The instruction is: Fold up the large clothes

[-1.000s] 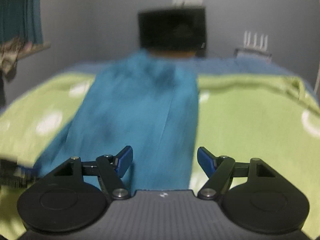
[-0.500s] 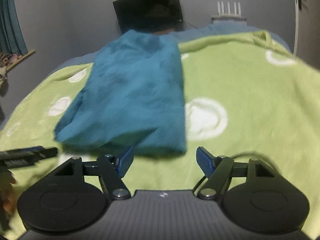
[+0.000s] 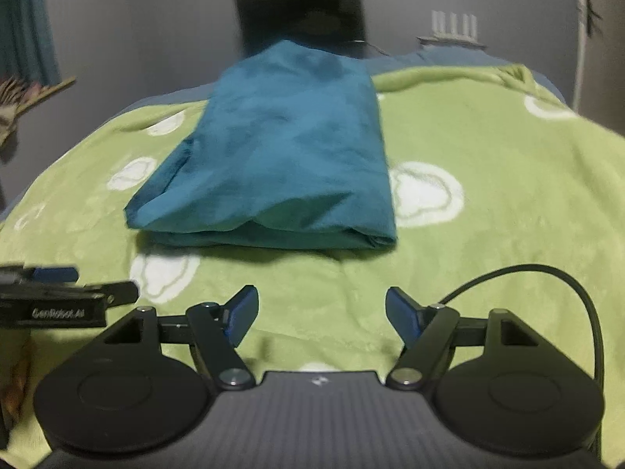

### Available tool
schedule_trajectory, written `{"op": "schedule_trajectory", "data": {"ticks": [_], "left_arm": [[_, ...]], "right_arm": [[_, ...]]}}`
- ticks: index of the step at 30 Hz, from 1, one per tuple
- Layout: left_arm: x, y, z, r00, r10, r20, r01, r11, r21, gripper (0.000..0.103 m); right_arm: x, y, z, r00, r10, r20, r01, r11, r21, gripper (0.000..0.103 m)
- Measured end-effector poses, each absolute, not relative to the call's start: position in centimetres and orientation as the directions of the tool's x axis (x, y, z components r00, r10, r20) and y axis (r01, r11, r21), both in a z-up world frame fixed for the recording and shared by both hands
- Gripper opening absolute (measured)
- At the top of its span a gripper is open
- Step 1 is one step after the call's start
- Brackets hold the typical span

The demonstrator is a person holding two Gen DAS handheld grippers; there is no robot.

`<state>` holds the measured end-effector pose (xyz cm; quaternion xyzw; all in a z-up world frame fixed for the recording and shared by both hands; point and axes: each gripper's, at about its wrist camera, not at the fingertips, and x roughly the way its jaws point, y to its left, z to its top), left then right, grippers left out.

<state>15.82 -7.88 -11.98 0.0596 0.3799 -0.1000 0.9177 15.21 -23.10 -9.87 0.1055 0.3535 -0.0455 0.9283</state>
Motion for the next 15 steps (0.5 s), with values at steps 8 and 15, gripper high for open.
{"op": "schedule_trajectory", "data": {"ticks": [8, 15], "left_arm": [[15.3, -8.1, -12.0, 0.704, -0.127, -0.699, 0.239, 0.969, 0.064, 0.101], [15.0, -8.3, -12.0, 0.704, -0.132, -0.698, 0.251, 0.965, 0.071, 0.101]], "right_arm": [[15.6, -22.8, -10.4, 0.734, -0.034, -0.679, 0.175, 0.974, 0.141, 0.075], [15.6, -22.3, -10.5, 0.737, -0.038, -0.675, 0.157, 0.981, 0.117, 0.075]]}}
